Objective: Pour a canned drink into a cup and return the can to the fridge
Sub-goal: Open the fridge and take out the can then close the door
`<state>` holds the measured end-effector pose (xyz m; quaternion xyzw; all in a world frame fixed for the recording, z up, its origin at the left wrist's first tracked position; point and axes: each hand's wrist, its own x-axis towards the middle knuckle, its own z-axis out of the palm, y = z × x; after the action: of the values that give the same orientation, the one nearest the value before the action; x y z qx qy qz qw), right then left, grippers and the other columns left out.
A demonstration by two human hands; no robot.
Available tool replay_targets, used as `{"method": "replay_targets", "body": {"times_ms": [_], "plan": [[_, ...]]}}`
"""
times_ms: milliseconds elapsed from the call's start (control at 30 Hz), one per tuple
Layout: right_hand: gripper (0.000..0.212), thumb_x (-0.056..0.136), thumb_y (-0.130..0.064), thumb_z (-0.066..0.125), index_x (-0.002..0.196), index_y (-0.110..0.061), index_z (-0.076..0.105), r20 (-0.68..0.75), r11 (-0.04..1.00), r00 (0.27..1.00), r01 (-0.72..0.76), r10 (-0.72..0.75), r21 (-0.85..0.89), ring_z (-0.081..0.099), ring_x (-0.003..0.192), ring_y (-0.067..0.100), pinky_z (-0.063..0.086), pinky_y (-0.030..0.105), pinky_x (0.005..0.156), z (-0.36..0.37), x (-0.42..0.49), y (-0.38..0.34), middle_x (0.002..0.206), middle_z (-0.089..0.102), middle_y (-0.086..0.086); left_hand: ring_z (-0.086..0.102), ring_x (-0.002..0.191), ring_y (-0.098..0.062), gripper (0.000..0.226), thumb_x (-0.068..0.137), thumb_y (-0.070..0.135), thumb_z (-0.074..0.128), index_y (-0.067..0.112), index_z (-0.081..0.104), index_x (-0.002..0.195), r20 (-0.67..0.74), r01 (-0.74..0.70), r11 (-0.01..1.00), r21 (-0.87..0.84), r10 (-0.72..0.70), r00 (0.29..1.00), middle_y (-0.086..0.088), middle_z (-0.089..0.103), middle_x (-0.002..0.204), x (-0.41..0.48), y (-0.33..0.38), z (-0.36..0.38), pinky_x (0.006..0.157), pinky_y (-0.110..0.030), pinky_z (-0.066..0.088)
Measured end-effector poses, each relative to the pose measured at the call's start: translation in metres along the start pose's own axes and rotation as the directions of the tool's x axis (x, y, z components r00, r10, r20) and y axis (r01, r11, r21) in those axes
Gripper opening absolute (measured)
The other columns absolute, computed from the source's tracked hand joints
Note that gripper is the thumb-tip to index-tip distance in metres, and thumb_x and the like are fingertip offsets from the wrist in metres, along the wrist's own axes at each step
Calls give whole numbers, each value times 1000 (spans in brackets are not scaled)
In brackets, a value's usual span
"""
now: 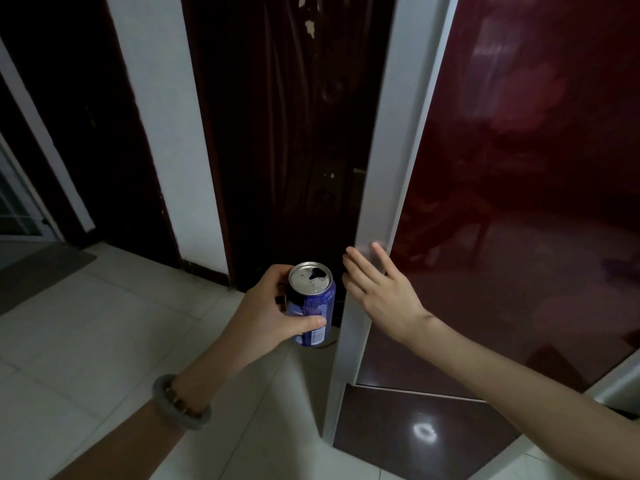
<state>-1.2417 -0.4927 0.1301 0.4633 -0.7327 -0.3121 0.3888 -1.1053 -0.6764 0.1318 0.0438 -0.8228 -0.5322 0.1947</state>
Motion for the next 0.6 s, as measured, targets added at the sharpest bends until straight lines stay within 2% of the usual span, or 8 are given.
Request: {"method": "replay_targets", "body": {"times_ms": [167,300,467,600], "plan": [[42,84,-26,57,126,-21,58,-5,1000,1000,-26,26,4,32,138,27,18,52,111,21,17,5,143,47,7,62,96,4,62,55,26,89,38,52,104,16,-8,1000,14,8,1000,25,64,103,23,-10,-6,76,-9,47],[48,84,-27,58,132,-21,52,51,998,997,-66,66,-1,26,141,28,14,51,113,35,25,5,147,40,8,63,96,2,64,56,26,89,36,52,107,59,-3,1000,10,2,998,19,66,104,39,-16,-14,79,-17,51],[49,82,-31,60,129,-21,55,85,990,987,-138,134,33,33,138,27,22,48,112,47,36,7,146,42,8,61,96,5,64,56,27,89,37,51,106,113,-28,999,25,25,993,15,65,105,59,-20,-22,77,-13,49],[56,80,-33,58,134,-19,51,164,985,975,-164,152,56,28,140,28,17,50,113,56,44,9,149,36,10,61,97,5,66,55,28,89,32,52,109,141,-36,999,19,33,989,15,65,106,75,-23,-27,82,-21,51]]}}
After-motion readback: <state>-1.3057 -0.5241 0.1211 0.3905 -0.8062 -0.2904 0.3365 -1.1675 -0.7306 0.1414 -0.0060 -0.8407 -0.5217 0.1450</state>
